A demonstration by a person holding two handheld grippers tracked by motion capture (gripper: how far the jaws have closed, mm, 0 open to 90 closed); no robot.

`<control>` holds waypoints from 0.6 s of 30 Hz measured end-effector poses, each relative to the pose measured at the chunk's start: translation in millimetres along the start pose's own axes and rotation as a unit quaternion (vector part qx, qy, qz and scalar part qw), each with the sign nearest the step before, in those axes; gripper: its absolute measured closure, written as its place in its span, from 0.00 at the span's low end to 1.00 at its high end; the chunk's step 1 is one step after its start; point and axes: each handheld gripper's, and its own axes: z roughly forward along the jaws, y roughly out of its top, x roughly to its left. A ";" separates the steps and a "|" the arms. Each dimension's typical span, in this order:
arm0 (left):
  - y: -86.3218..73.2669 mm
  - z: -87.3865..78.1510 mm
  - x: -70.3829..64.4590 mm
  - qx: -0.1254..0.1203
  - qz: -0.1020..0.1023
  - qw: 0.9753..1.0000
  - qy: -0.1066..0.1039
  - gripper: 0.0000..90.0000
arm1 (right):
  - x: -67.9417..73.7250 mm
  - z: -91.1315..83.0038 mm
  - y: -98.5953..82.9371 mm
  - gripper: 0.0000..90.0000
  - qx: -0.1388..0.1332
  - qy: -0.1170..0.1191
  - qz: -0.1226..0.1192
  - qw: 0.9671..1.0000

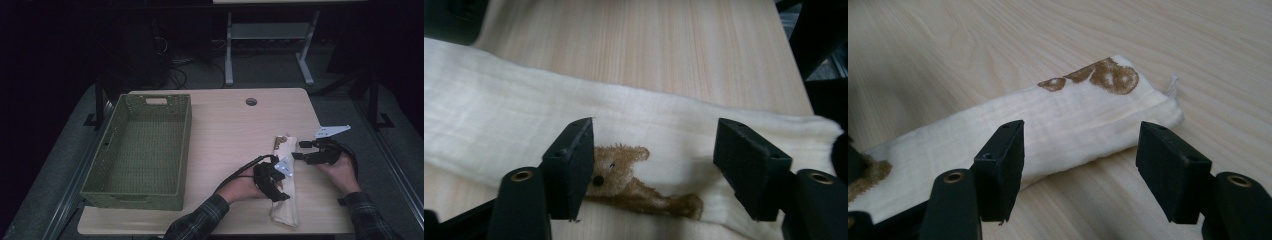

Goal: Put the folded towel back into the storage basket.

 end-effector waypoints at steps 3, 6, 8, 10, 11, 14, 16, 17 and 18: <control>-3.3 7.2 2.5 0.019 0.006 1.000 -0.003 0.31 | -0.2 -0.8 -0.2 0.40 0.001 -0.001 0.005 1.000; -6.4 11.1 0.5 0.024 0.010 1.000 -0.001 0.27 | -0.5 -1.1 -0.5 0.40 0.001 -0.001 0.009 1.000; -6.2 11.5 -0.9 0.029 0.020 0.999 0.005 0.28 | -1.0 -0.6 -0.8 0.39 0.001 -0.002 0.007 1.000; -6.2 12.0 -2.8 0.031 0.024 0.999 0.012 0.28 | -1.6 -0.4 -0.9 0.40 0.000 -0.003 -0.002 1.000; -6.5 12.1 -3.2 0.030 0.022 0.999 0.014 0.29 | -0.6 -0.5 -0.5 0.40 0.000 -0.003 0.003 1.000; -8.2 11.7 -4.2 0.018 0.009 0.999 0.026 0.34 | 0.5 -0.6 -0.3 0.40 0.000 -0.004 0.005 1.000; -9.8 10.7 -4.5 0.008 0.002 1.000 0.031 0.42 | 1.1 -0.1 -0.2 0.39 0.001 -0.003 0.006 1.000; -10.2 10.0 -3.8 0.005 0.002 0.999 0.032 0.47 | 1.3 -0.2 0.0 0.40 0.003 -0.002 0.005 1.000; -10.4 9.4 -3.7 0.004 0.001 0.999 0.034 0.52 | 1.3 0.0 0.1 0.40 0.003 -0.002 0.003 1.000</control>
